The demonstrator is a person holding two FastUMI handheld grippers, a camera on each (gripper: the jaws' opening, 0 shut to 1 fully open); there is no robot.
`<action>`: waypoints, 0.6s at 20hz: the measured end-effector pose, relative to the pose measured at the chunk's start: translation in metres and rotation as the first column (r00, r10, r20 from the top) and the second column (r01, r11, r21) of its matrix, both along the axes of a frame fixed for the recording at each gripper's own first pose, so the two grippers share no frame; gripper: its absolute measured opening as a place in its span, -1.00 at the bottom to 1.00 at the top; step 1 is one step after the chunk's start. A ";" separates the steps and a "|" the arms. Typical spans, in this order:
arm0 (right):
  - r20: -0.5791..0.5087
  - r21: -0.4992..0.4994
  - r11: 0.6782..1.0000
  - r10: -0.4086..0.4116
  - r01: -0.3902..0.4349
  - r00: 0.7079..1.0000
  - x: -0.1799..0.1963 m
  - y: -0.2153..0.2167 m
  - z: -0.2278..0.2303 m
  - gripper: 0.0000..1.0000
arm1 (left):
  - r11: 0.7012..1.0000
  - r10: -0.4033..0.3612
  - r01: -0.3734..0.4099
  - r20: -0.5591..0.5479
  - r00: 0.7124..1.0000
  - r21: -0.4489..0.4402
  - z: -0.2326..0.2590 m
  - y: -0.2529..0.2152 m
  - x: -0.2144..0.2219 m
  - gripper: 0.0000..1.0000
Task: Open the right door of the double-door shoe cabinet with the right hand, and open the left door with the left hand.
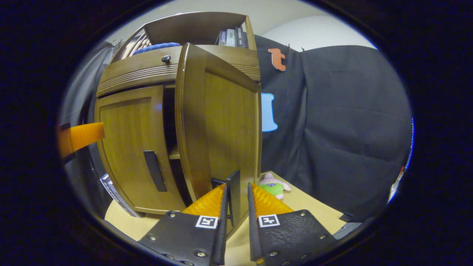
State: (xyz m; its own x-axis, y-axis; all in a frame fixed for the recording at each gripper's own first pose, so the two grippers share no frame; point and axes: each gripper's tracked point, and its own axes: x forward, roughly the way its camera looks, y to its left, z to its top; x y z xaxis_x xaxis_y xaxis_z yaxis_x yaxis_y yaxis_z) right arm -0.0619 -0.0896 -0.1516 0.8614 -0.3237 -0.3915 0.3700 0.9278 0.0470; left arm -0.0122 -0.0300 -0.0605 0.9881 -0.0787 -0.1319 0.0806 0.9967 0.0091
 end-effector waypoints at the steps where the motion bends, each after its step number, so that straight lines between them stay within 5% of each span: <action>1: -0.002 -0.002 1.000 -0.004 0.004 1.000 -0.001 -0.004 0.000 -0.48 | 1.000 -0.003 0.003 -0.003 1.000 -0.001 -0.001 -0.002 0.000 0.91; 12: -0.002 -0.003 0.999 -0.032 0.032 0.999 -0.021 -0.033 -0.002 -0.48 | 0.999 -0.029 0.029 -0.037 0.999 -0.013 -0.016 -0.027 0.006 0.91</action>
